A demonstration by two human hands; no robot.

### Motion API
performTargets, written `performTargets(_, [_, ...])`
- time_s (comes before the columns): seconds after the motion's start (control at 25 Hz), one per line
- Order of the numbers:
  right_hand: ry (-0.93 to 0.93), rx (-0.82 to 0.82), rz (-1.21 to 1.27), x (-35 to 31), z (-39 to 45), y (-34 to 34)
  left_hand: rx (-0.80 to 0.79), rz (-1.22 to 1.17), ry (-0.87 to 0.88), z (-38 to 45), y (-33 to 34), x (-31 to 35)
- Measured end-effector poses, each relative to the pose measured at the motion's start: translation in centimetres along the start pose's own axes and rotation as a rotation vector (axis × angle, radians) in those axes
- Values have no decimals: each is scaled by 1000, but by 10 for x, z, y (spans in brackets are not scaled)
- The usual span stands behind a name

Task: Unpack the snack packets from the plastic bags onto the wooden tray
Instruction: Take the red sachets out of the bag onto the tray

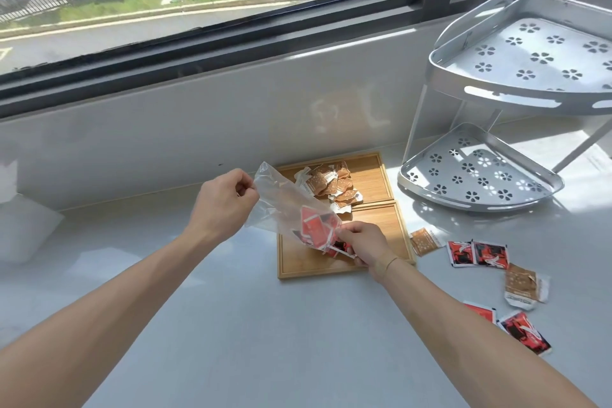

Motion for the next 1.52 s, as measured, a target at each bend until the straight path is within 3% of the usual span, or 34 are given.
performTargets(0.16, [-85, 38, -51, -2, 0, 9, 47, -54, -14, -4, -11, -4])
performTargets(1.08, [-152, 33, -28, -39, -49, 8, 102, -191, -72, -34, -38, -39])
performTargets(1.36, [-13, 32, 505, -33, -82, -38, -169, -418, -97, -64, 12, -49])
performTargets(1.52, [-46, 97, 536, -22, -105, -86, -349, -456, -68, -95, 56, -40])
Point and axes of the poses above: each hand's wrist, its own z-axis towards the middle knuckle, its own y-axis out of the palm, x = y × z, the point moved 2 cm from there along z, towards the middle knuckle, and after that the axes turned 13 degrees about -y, right-handed, at the moved point
